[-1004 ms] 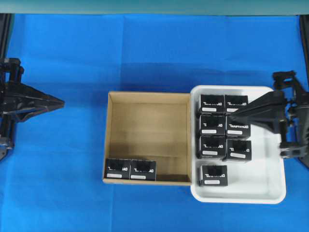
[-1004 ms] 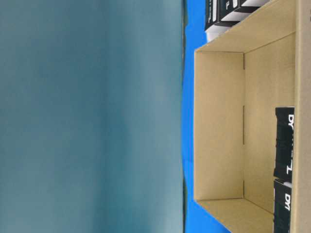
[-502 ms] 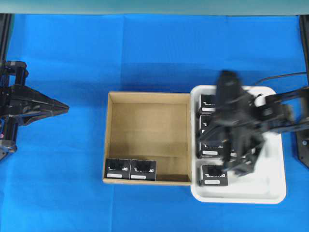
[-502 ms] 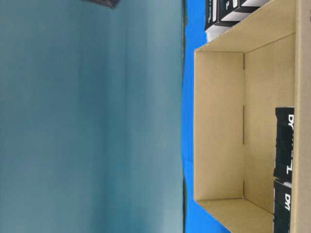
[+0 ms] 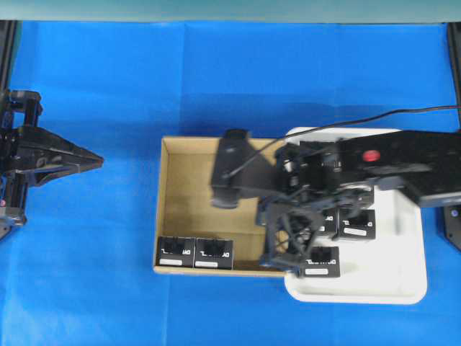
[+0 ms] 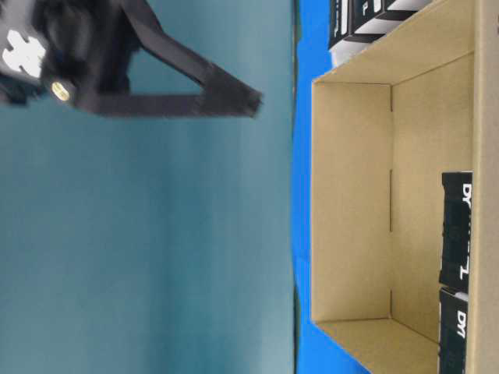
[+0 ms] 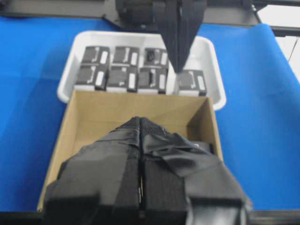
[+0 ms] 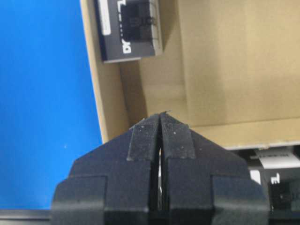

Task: Pick the box from inside the cardboard box.
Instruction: 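Lower the open right gripper into the cardboard box over the boxes, then close the right gripper on one black box inside the cardboard box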

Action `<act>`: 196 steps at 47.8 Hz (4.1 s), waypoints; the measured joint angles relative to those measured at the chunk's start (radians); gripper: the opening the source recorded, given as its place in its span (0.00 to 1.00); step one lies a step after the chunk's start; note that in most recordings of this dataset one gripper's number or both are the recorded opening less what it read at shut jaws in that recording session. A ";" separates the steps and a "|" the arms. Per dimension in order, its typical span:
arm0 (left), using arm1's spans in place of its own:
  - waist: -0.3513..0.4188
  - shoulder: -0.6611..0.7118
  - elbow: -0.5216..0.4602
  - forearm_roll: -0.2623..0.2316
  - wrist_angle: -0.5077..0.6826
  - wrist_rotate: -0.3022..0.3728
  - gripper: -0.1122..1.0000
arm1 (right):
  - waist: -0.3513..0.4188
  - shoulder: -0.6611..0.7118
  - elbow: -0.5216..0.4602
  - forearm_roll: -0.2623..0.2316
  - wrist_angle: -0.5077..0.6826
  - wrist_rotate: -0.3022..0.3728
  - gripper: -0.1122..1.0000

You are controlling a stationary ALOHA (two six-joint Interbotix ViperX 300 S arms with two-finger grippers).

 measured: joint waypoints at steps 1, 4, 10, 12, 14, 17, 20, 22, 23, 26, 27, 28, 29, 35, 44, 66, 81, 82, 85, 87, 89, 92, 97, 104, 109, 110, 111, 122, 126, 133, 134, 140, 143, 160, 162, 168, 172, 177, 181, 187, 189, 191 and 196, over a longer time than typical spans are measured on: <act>0.000 0.000 0.000 0.000 0.000 0.000 0.04 | 0.000 0.015 -0.014 0.000 0.014 0.000 0.09; 0.000 0.002 0.000 0.000 0.000 0.000 0.04 | 0.000 0.055 -0.054 0.000 0.048 0.000 0.09; 0.000 0.008 -0.002 0.002 0.002 0.000 0.04 | 0.000 0.118 -0.112 0.000 0.081 -0.003 0.09; 0.000 0.008 0.000 0.002 0.003 0.000 0.04 | 0.000 0.137 -0.126 0.000 0.080 -0.006 0.09; 0.003 0.009 -0.002 0.000 0.003 0.000 0.04 | 0.000 0.153 -0.143 -0.003 0.075 -0.012 0.10; 0.006 0.012 -0.002 0.002 0.003 0.000 0.04 | 0.002 0.173 -0.156 -0.005 0.071 -0.026 0.10; 0.009 0.014 -0.002 0.002 0.003 0.000 0.04 | 0.000 0.192 -0.167 -0.006 0.069 -0.048 0.11; 0.009 0.014 0.000 0.000 0.003 0.000 0.04 | 0.000 0.201 -0.173 -0.005 0.069 -0.058 0.11; 0.009 0.014 0.000 0.000 0.003 0.000 0.04 | 0.000 0.204 -0.175 -0.006 0.069 -0.063 0.11; 0.009 0.014 0.000 0.002 0.003 0.000 0.04 | 0.002 0.213 -0.181 -0.005 0.071 -0.067 0.11; 0.009 0.014 0.000 0.000 0.003 0.000 0.04 | 0.002 0.215 -0.183 -0.006 0.069 -0.067 0.12; 0.009 0.014 -0.002 0.002 0.003 0.000 0.04 | 0.000 0.216 -0.183 -0.005 0.069 -0.069 0.12; 0.009 0.014 -0.002 0.000 0.003 0.000 0.04 | 0.000 0.218 -0.184 -0.006 0.069 -0.071 0.12; 0.012 0.015 0.000 0.002 0.003 0.000 0.04 | 0.000 0.224 -0.184 -0.006 0.067 -0.077 0.15; 0.018 0.015 0.000 0.002 0.005 -0.008 0.04 | 0.000 0.230 -0.186 0.021 0.061 -0.109 0.31; 0.023 0.017 0.000 0.002 0.005 -0.006 0.04 | 0.000 0.261 -0.189 0.072 -0.015 -0.169 0.99; 0.023 0.015 0.003 0.000 0.005 -0.006 0.04 | 0.000 0.319 -0.189 0.072 -0.058 -0.170 0.99; 0.023 0.014 0.003 0.000 0.005 -0.008 0.04 | 0.002 0.324 -0.189 0.072 -0.063 -0.169 0.99; 0.023 0.014 0.002 0.002 0.005 -0.006 0.04 | 0.002 0.334 -0.189 0.072 -0.077 -0.170 0.99; 0.023 0.014 0.002 0.000 0.005 -0.006 0.04 | 0.002 0.342 -0.189 0.072 -0.084 -0.169 0.99; 0.023 0.014 0.002 0.000 0.005 -0.006 0.04 | 0.000 0.345 -0.189 0.072 -0.089 -0.170 0.99; 0.023 0.014 0.002 0.000 0.005 -0.006 0.04 | 0.002 0.348 -0.189 0.074 -0.094 -0.169 0.99; 0.023 0.015 0.002 0.000 0.005 -0.006 0.04 | 0.000 0.351 -0.189 0.072 -0.094 -0.170 0.99; 0.021 0.015 0.002 0.002 0.003 -0.006 0.04 | 0.000 0.356 -0.186 0.074 -0.098 -0.170 0.99; 0.021 0.012 0.002 0.000 0.005 -0.006 0.04 | -0.002 0.360 -0.176 0.072 -0.109 -0.178 0.99; 0.021 0.009 0.002 0.002 0.005 -0.006 0.04 | -0.003 0.359 -0.173 0.072 -0.112 -0.181 0.99; 0.021 0.006 0.002 0.002 0.005 -0.006 0.04 | -0.005 0.360 -0.170 0.074 -0.115 -0.186 0.99; 0.021 -0.005 0.003 0.002 0.005 -0.006 0.04 | -0.025 0.359 -0.161 0.078 -0.123 -0.210 0.99; 0.021 -0.005 0.003 0.000 0.005 -0.006 0.04 | -0.031 0.359 -0.160 0.078 -0.123 -0.216 0.99; 0.020 -0.006 0.002 0.002 0.005 -0.006 0.04 | -0.044 0.357 -0.161 0.078 -0.123 -0.224 0.99; 0.020 -0.006 0.003 0.002 0.005 -0.006 0.04 | -0.048 0.357 -0.160 0.078 -0.123 -0.224 0.99; 0.020 -0.006 0.003 0.002 0.005 -0.008 0.04 | -0.060 0.357 -0.160 0.078 -0.123 -0.230 0.99; 0.020 -0.006 0.003 0.000 0.005 -0.008 0.04 | -0.067 0.357 -0.158 0.078 -0.121 -0.232 0.99; 0.020 -0.006 0.003 0.002 0.005 -0.008 0.04 | -0.110 0.353 -0.150 0.055 -0.118 -0.233 0.99; 0.020 -0.006 0.003 0.002 0.003 -0.006 0.04 | -0.114 0.350 -0.147 0.055 -0.120 -0.233 0.99; 0.020 -0.006 0.003 0.000 0.005 -0.006 0.04 | -0.115 0.347 -0.140 0.055 -0.123 -0.233 0.99; 0.020 -0.006 0.003 0.002 0.005 -0.006 0.04 | -0.114 0.345 -0.138 0.055 -0.120 -0.239 0.99; 0.020 -0.006 0.003 0.000 0.005 -0.006 0.04 | -0.110 0.342 -0.153 0.052 -0.080 -0.265 0.99; 0.020 -0.006 0.003 0.002 0.005 -0.006 0.04 | -0.104 0.341 -0.179 0.048 -0.031 -0.288 0.99; 0.018 -0.006 0.003 0.002 0.003 -0.017 0.04 | -0.084 0.341 -0.224 0.046 0.049 -0.319 0.99; 0.018 -0.006 0.003 0.000 0.005 -0.023 0.04 | -0.077 0.341 -0.232 0.048 0.067 -0.327 0.99; 0.017 -0.008 0.003 0.002 0.005 -0.034 0.04 | -0.069 0.341 -0.236 0.048 0.077 -0.331 0.99; 0.017 -0.009 0.005 0.002 0.009 -0.044 0.04 | -0.055 0.341 -0.241 0.048 0.078 -0.341 0.99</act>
